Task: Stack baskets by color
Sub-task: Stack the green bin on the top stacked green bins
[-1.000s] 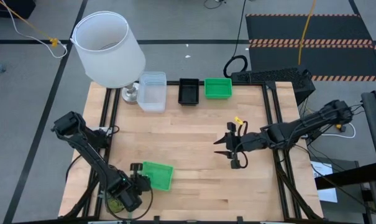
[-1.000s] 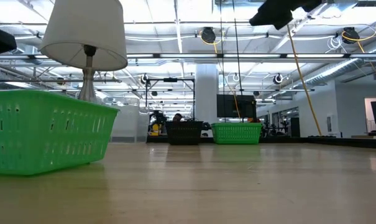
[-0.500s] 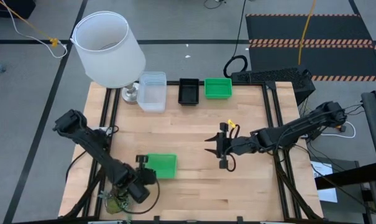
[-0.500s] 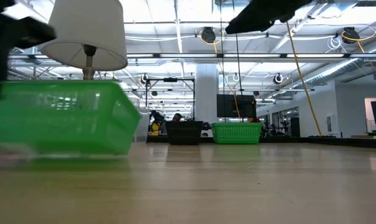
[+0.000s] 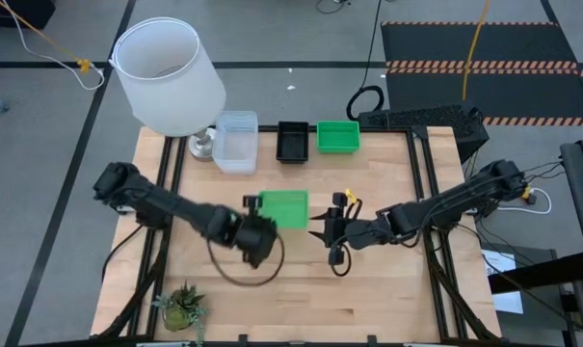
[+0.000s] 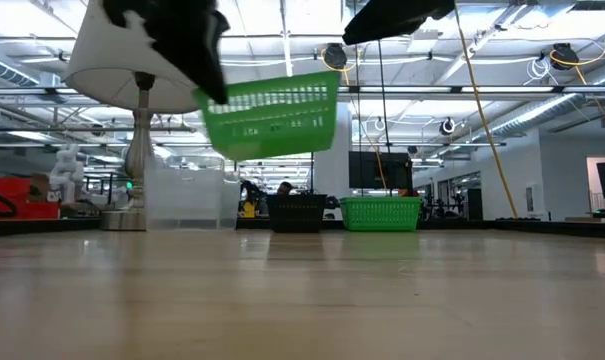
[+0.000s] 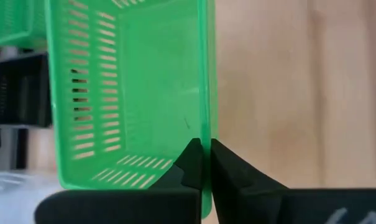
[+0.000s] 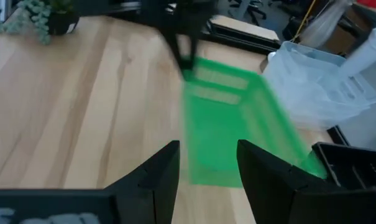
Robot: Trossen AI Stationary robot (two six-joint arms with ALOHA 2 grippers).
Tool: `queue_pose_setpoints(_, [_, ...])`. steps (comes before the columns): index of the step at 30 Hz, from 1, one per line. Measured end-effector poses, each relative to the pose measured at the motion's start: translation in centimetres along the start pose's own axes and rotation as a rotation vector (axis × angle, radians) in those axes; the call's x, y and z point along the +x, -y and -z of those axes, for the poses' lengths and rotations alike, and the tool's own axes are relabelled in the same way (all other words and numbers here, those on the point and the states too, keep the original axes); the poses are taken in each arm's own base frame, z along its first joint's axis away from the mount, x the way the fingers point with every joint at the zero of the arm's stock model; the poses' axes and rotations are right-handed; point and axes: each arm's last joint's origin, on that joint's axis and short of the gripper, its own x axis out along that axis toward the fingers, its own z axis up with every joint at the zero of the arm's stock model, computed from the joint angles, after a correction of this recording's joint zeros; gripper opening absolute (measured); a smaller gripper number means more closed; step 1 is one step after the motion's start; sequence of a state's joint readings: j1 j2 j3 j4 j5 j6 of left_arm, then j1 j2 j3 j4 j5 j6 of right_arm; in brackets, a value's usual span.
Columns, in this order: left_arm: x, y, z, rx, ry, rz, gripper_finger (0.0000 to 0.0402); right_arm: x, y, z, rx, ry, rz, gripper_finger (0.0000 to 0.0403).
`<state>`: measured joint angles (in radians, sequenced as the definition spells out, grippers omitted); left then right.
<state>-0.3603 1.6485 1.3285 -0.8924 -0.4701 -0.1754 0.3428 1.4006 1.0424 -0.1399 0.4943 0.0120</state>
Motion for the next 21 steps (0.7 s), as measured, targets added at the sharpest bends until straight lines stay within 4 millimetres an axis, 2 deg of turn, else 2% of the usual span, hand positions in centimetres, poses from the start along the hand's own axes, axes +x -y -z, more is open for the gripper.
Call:
queue_pose_setpoints(4, [1.1,-2.3,-1.1,0.015,0.042,0.011,0.002,0.3,-0.2,0.2,-0.009,-0.012,0.0,0.0157])
queue_pose_setpoints(10, [1.8,-3.8,-2.0,0.073,0.108,0.046,0.0008,1.6,0.1,0.8,-0.013,-0.055,0.025,0.0157])
queue_pose_setpoints(14, [2.1,-4.3,-2.3,0.053,0.133,0.037,0.0015,2.5,0.6,1.1,-0.004,-0.074,0.052,0.0157])
queue_pose_setpoints(21, [4.2,-3.6,-2.7,0.087,0.109,0.023,0.001,2.8,1.2,1.2,0.021,-0.081,0.068,0.0138])
